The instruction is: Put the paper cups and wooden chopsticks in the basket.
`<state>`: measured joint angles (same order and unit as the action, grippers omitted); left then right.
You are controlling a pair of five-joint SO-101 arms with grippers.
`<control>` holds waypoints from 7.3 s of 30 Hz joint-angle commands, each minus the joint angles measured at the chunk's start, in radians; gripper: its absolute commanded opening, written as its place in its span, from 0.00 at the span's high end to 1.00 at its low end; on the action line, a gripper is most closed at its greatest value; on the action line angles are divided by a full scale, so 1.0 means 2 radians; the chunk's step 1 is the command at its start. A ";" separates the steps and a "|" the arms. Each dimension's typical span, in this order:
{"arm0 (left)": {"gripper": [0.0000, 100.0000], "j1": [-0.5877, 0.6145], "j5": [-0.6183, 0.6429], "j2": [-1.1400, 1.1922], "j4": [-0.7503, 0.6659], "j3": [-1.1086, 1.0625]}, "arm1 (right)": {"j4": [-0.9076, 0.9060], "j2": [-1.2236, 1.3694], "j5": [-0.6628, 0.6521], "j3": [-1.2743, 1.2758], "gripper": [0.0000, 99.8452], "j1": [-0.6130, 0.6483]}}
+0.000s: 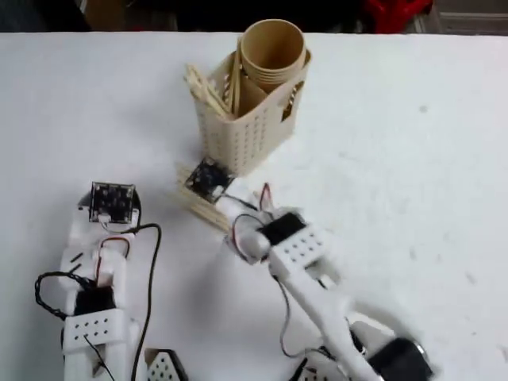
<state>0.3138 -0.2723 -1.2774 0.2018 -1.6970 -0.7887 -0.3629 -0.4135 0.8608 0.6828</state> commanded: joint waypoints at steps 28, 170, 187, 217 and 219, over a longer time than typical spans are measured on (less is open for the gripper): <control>0.81 -0.005 0.004 -0.007 0.002 0.000 | -0.056 0.258 0.013 -0.197 0.98 -0.049; 0.81 -0.005 0.004 -0.007 0.002 0.000 | -0.010 -0.211 0.002 -0.235 0.98 -0.007; 0.81 -0.005 0.004 -0.007 0.002 0.000 | -0.082 0.145 0.002 -0.147 0.98 0.023; 0.81 -0.005 0.004 -0.007 0.002 0.000 | -0.040 0.128 -0.012 -0.134 0.87 -0.021; 0.81 -0.005 0.004 -0.007 0.002 0.000 | -0.019 0.140 -0.013 -0.125 0.87 -0.020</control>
<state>0.3138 -0.2723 -1.2774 0.2018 -1.6970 -0.8777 -0.0683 -0.4273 0.6061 0.6552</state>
